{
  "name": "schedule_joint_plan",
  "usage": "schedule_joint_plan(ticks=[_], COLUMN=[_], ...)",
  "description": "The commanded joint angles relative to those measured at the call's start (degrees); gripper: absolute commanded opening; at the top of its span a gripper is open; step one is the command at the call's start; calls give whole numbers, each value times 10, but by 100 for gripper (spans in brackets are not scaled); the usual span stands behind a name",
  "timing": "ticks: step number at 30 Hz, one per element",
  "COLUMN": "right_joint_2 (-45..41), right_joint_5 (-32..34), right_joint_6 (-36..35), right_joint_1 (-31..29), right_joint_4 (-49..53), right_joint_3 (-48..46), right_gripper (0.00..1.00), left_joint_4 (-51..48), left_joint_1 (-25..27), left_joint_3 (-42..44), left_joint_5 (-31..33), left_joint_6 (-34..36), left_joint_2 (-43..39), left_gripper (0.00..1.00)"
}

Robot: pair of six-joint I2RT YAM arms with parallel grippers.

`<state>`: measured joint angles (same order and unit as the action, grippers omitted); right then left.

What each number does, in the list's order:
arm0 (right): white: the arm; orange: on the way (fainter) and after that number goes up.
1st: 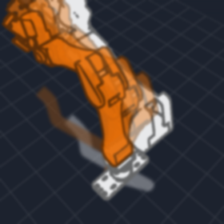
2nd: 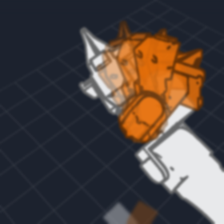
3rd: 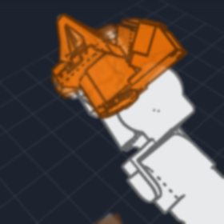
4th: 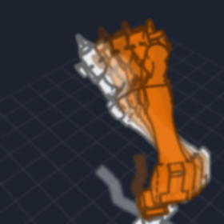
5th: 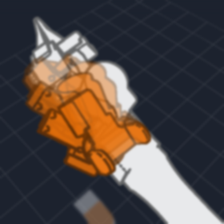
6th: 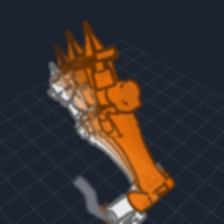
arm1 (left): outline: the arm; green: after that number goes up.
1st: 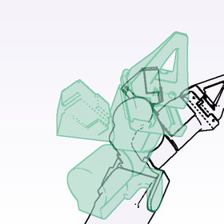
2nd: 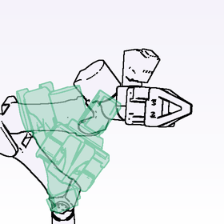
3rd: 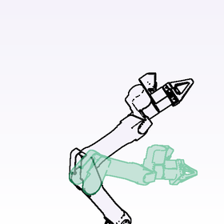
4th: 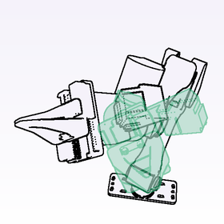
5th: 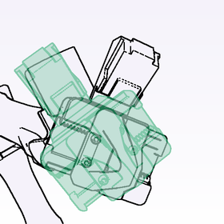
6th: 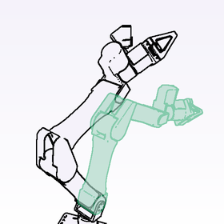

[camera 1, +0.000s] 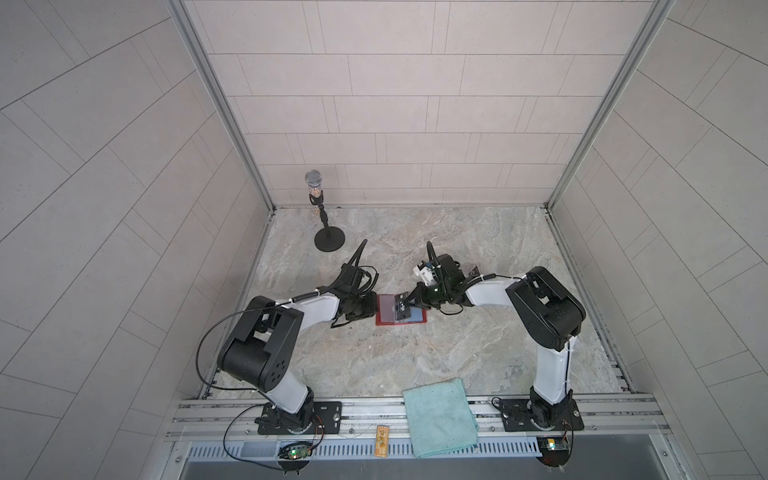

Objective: Put the credit cards into the card holder

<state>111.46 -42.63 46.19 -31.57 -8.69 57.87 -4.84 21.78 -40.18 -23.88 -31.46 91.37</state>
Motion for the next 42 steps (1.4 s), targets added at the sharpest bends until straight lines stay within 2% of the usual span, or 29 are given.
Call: schedule_joint_plan(ticks=[1, 16, 22, 32, 42], right_joint_2=[28, 41, 6, -9, -20], right_joint_5=[19, 0, 33, 1, -18], right_joint_6=[-15, 11, -17, -52, -128], right_joint_1=[-9, -12, -7, 17, 29], right_joint_4=[50, 12, 57, 112, 211], right_joint_3=[-3, -7, -1, 40, 64], right_gripper=[0, 0, 0, 0, 0], left_joint_4=[-19, -17, -19, -23, -26], left_joint_1=[6, 7, 8, 8, 8], left_joint_3=[5, 10, 12, 14, 11], left_joint_5=[2, 4, 10, 17, 22], left_joint_6=[9, 12, 14, 18, 23], left_joint_2=[-1, 3, -1, -1, 2], left_gripper=[0, 0, 0, 0, 0])
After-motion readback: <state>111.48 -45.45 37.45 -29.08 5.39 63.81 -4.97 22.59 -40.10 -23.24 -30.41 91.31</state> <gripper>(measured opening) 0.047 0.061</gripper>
